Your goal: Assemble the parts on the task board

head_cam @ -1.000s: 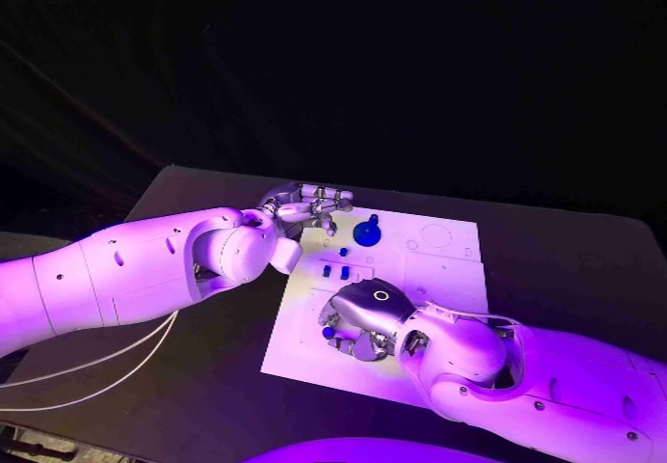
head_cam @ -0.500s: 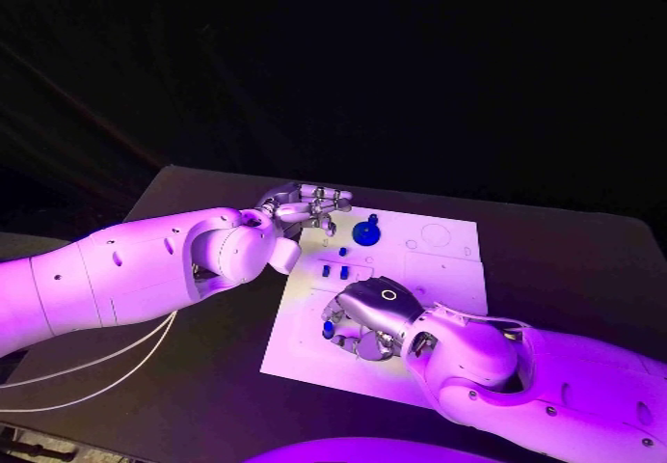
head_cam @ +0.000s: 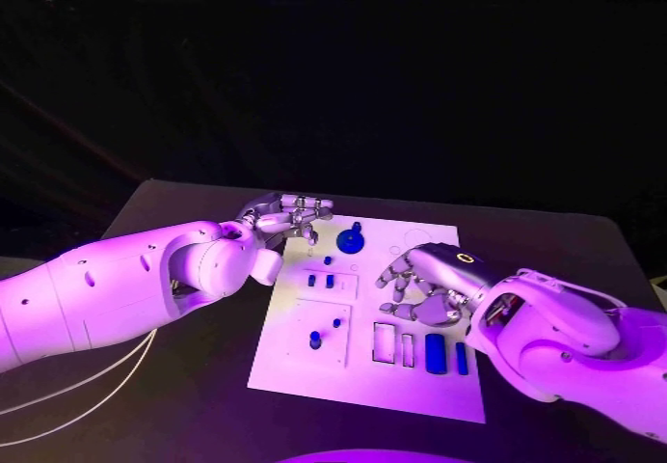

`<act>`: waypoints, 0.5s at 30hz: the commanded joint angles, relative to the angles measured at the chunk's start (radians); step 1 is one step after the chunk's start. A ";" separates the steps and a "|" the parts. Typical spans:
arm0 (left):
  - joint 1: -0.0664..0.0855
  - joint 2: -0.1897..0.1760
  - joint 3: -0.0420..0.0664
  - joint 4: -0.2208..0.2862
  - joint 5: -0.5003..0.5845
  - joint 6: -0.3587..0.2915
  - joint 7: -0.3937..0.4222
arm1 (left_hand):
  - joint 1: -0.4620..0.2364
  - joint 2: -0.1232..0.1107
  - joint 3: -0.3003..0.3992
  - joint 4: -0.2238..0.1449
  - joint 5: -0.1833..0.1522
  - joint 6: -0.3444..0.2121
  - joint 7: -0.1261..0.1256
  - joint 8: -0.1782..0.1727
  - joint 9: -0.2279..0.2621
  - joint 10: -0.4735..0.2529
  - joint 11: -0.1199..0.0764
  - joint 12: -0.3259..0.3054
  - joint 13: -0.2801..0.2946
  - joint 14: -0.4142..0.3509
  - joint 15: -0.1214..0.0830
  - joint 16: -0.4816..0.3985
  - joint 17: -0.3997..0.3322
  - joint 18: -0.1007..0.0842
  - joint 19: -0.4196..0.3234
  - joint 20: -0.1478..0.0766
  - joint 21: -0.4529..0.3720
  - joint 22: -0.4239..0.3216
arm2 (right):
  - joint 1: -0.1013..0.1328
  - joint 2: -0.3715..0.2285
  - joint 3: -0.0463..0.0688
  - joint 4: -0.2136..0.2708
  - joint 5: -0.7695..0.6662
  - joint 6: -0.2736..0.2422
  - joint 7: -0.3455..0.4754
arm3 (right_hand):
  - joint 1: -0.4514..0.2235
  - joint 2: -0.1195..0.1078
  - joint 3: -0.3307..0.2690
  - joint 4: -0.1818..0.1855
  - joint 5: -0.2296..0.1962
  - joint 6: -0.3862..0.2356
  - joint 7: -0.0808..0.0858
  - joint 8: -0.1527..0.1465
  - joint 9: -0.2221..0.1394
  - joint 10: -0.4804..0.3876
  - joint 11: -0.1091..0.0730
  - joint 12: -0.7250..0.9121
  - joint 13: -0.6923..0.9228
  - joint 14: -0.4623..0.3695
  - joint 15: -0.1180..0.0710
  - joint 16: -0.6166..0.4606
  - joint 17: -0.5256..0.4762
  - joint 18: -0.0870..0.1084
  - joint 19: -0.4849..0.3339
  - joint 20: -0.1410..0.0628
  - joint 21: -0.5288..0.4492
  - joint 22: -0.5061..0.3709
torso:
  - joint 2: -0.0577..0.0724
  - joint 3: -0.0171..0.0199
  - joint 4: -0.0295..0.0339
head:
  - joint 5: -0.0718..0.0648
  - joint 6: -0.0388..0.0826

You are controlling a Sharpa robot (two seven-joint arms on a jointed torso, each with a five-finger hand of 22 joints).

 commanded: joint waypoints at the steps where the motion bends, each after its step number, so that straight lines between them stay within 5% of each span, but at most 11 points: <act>1: 0.001 0.002 0.000 0.002 0.004 0.015 0.004 | -0.004 0.008 -0.005 0.001 -0.001 0.001 0.005 0.006 -0.001 -0.006 -0.001 0.004 0.002 -0.006 0.001 0.007 -0.001 0.016 0.000 0.004 -0.003 -0.002 | 0.011 -0.064 -0.007 0.023 0.204 0.022 -0.029 | -0.014 0.005 -0.038 0.004 0.025 0.036 -0.023 0.022 0.014 0.055 -0.023 0.097 0.077 0.048 -0.026 0.030 0.040 -0.004 0.024 -0.028 0.065 0.187 | -0.009 -0.0039 -0.0033 | -0.058 0.016; 3: 0.001 0.001 -0.001 0.004 0.004 0.015 0.004 | -0.004 0.008 -0.005 0.001 -0.001 0.001 0.005 0.006 -0.001 -0.006 -0.001 0.004 0.002 -0.006 0.001 0.007 -0.001 0.016 0.000 0.004 -0.003 -0.002 | 0.013 -0.105 -0.013 0.033 0.219 0.020 -0.042 | -0.008 0.014 -0.054 0.001 0.051 0.054 -0.031 0.035 0.024 0.069 -0.036 0.178 0.149 0.055 -0.032 0.051 0.072 -0.011 0.037 -0.037 0.098 0.197 | -0.010 -0.0046 -0.0034 | -0.077 0.021; 6: 0.001 -0.001 -0.002 0.007 0.004 0.014 0.005 | -0.004 0.008 -0.005 0.001 -0.001 0.001 0.005 0.006 -0.001 -0.007 -0.001 0.004 0.002 -0.006 0.001 0.007 -0.002 0.016 -0.001 0.004 -0.004 -0.002 | 0.001 -0.158 -0.021 0.045 0.216 0.012 -0.061 | -0.006 0.032 -0.093 0.013 0.056 0.050 -0.036 0.046 0.044 0.038 -0.045 0.469 0.465 0.060 -0.042 0.073 0.101 -0.017 0.046 -0.041 0.124 0.204 | -0.011 -0.0052 -0.0069 | -0.101 0.018; 7: 0.000 -0.002 -0.002 0.008 0.004 0.014 0.005 | -0.004 0.008 -0.005 0.001 -0.001 0.001 0.005 0.006 -0.001 -0.007 -0.001 0.004 0.002 -0.006 0.001 0.007 -0.002 0.016 -0.001 0.004 -0.004 -0.002 | -0.008 -0.176 -0.023 0.049 0.208 0.006 -0.068 | -0.014 0.039 -0.121 0.030 0.062 0.047 -0.045 0.055 0.058 0.025 -0.044 0.606 0.616 0.062 -0.031 0.083 0.117 -0.019 0.051 -0.044 0.139 0.207 | -0.011 -0.0041 -0.0075 | -0.109 0.014; 15: -0.001 -0.009 -0.006 0.013 0.004 0.015 0.006 | -0.004 0.008 -0.005 0.001 -0.001 0.001 0.005 0.006 -0.001 -0.007 -0.001 0.004 0.002 -0.006 0.001 0.007 -0.002 0.016 -0.001 0.004 -0.004 -0.002 | -0.075 -0.242 -0.031 0.085 0.125 -0.024 -0.134 | -0.058 0.053 -0.218 0.068 0.149 0.043 -0.045 0.087 0.105 0.060 -0.046 0.860 0.919 0.071 -0.039 0.116 0.166 -0.028 0.067 -0.045 0.189 0.220 | -0.017 -0.0044 -0.0140 | -0.150 -0.011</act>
